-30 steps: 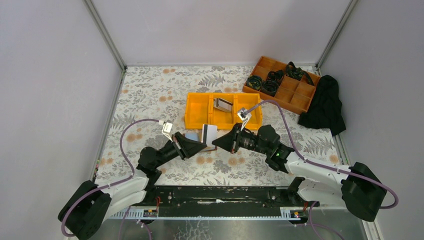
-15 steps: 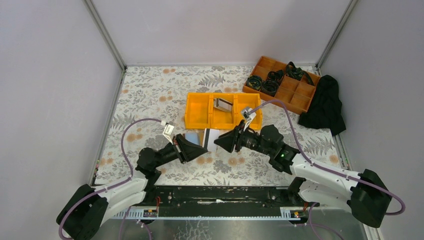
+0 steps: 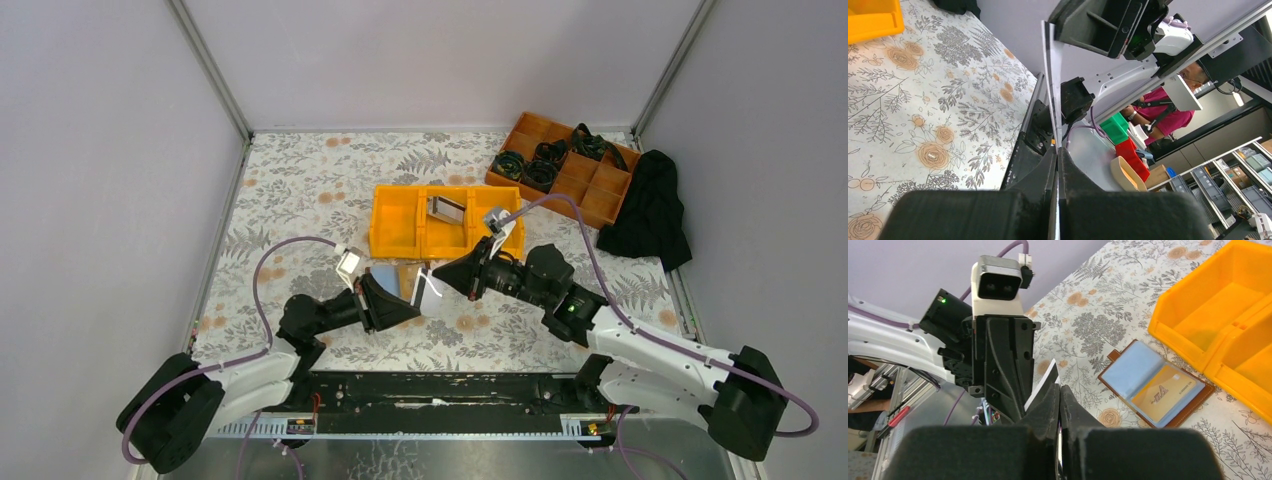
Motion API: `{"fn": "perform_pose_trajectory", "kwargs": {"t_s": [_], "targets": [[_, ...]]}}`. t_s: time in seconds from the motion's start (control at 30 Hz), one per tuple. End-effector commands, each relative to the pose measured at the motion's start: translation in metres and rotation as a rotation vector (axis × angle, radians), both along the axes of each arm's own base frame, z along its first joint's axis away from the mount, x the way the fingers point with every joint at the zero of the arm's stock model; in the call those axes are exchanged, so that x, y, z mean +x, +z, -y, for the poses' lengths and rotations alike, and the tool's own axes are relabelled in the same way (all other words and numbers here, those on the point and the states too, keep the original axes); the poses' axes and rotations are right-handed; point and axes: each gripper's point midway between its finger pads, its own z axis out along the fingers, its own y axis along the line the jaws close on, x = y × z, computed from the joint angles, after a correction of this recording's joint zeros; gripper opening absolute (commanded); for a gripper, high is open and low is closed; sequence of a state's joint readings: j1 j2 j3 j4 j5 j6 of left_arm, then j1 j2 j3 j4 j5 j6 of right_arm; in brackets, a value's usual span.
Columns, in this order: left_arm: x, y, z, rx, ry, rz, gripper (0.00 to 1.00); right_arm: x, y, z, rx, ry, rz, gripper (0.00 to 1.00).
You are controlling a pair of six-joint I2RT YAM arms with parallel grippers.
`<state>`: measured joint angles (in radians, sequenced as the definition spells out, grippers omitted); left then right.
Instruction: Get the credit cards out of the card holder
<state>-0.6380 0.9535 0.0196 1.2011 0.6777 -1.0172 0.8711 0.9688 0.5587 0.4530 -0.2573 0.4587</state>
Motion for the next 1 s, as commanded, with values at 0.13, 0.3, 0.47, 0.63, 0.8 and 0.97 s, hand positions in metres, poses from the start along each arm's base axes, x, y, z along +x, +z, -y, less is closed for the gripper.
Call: {"fn": "perform_pose_trajectory", "kwargs": {"t_s": [0.13,0.3,0.47,0.63,0.8,0.97], "targets": [[0.001,0.024,-0.006,-0.074,0.059,0.121,0.21,0.0,0.02,0.008,0.056,-0.031,0.055,0.0],[0.013,0.029,-0.013,-0.07,0.162,0.163,0.41,0.001,0.033,0.014,0.135,-0.072,0.036,0.0],[0.022,0.033,-0.024,-0.105,0.266,0.182,0.43,0.002,0.041,0.013,0.239,-0.082,0.009,0.0],[0.025,0.033,-0.03,-0.137,0.311,0.173,0.45,0.005,0.043,0.008,0.298,-0.081,-0.013,0.0],[0.029,0.031,-0.033,-0.143,0.34,0.161,0.46,0.007,0.06,0.006,0.337,-0.081,0.016,0.0],[0.035,0.032,-0.038,-0.164,0.387,0.138,0.54,0.009,0.081,0.016,0.339,-0.117,0.069,0.0]]}}
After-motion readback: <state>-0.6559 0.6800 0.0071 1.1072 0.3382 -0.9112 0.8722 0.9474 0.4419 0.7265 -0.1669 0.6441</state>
